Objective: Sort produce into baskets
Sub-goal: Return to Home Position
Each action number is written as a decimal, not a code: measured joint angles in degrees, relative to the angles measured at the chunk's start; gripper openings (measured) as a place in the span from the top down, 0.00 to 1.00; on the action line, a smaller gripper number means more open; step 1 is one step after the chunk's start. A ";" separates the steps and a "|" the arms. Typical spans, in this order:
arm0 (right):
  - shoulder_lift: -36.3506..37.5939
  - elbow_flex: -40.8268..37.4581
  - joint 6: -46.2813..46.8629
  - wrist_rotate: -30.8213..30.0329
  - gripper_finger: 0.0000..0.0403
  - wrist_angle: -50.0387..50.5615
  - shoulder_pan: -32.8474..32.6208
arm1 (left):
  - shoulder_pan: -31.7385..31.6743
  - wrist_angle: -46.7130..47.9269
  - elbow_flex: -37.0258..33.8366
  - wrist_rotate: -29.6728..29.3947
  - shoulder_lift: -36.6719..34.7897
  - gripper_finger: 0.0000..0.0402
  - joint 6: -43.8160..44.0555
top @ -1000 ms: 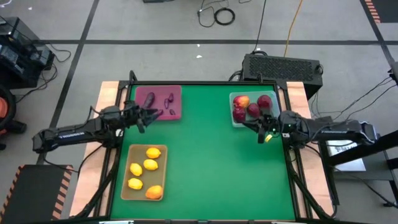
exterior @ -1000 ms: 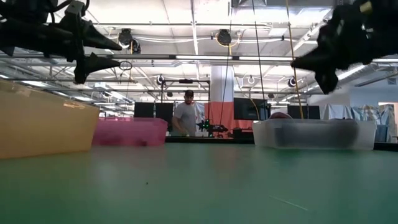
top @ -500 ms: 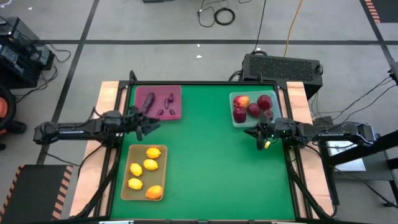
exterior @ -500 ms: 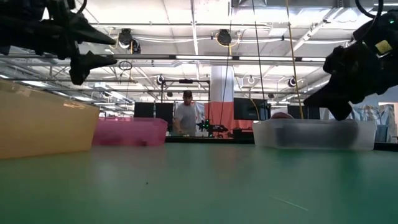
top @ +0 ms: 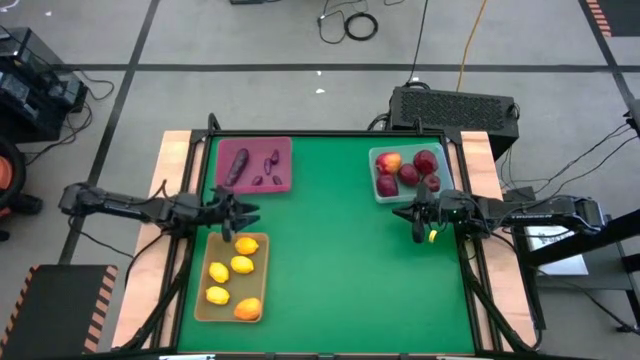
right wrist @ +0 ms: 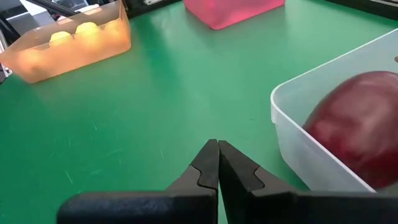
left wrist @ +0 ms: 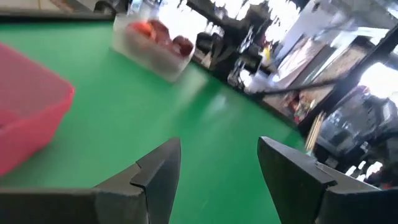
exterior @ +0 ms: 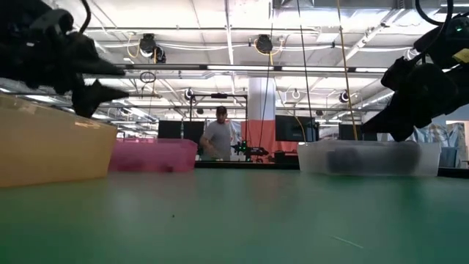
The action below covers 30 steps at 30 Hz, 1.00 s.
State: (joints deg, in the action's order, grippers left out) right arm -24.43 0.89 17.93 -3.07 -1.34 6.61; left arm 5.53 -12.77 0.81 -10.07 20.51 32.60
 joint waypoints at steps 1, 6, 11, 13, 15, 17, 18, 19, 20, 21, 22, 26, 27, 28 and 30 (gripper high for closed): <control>-0.01 0.00 0.00 0.00 1.00 0.00 0.00 | 0.23 0.85 -0.40 -0.01 0.02 0.45 -0.04; -0.01 0.00 0.00 -0.01 1.00 -0.04 0.00 | 0.23 4.71 -0.39 -1.23 0.04 0.49 0.06; -0.01 0.00 0.00 -0.02 1.00 -0.09 -0.01 | 0.23 8.36 -0.41 -4.06 0.09 0.54 -6.65; 0.00 -0.02 0.00 -0.02 1.00 -0.09 0.00 | 0.23 9.70 -0.41 -3.85 0.13 0.54 -12.56; 0.01 -0.02 0.00 -0.02 1.00 -0.11 0.00 | 0.23 9.75 -0.41 -3.48 0.45 0.54 -18.32; -0.01 -0.02 -0.01 -0.02 1.00 -0.12 -0.01 | 0.23 9.82 -0.41 -3.48 0.52 0.54 -22.02; -0.01 -0.02 0.00 -0.03 1.00 -0.13 0.00 | 0.23 9.81 -0.41 -3.52 0.52 0.54 -23.02; 0.01 -0.02 -0.01 -0.02 1.00 -0.13 -0.02 | 0.23 9.82 -0.41 -3.52 0.50 0.54 -23.88; -0.01 -0.02 -0.01 -0.02 1.00 -0.13 0.00 | 0.23 9.85 -0.41 -3.52 0.52 0.54 -24.24; -0.01 -0.02 -0.02 -0.04 1.00 -0.13 -0.01 | 0.23 9.88 -0.41 -3.52 0.50 0.54 -24.16; 0.01 -0.02 0.00 -0.02 1.00 -0.15 0.00 | 0.23 9.89 -0.41 -3.52 0.50 0.54 -24.05; 0.01 -0.02 -0.02 -0.04 1.00 -0.13 -0.02 | 0.23 9.95 -0.41 -3.54 0.50 0.54 -24.09; -0.01 -0.02 -0.02 -0.02 1.00 -0.13 -0.01 | 0.23 9.97 -0.41 -3.54 0.50 0.54 -24.09; -0.01 -0.02 -0.02 -0.03 1.00 -0.13 0.00 | 0.23 9.99 -0.41 -3.54 0.50 0.54 -24.09; -0.01 -0.02 -0.02 -0.02 1.00 -0.13 0.00 | 0.23 10.03 -0.41 -3.54 0.50 0.54 -24.09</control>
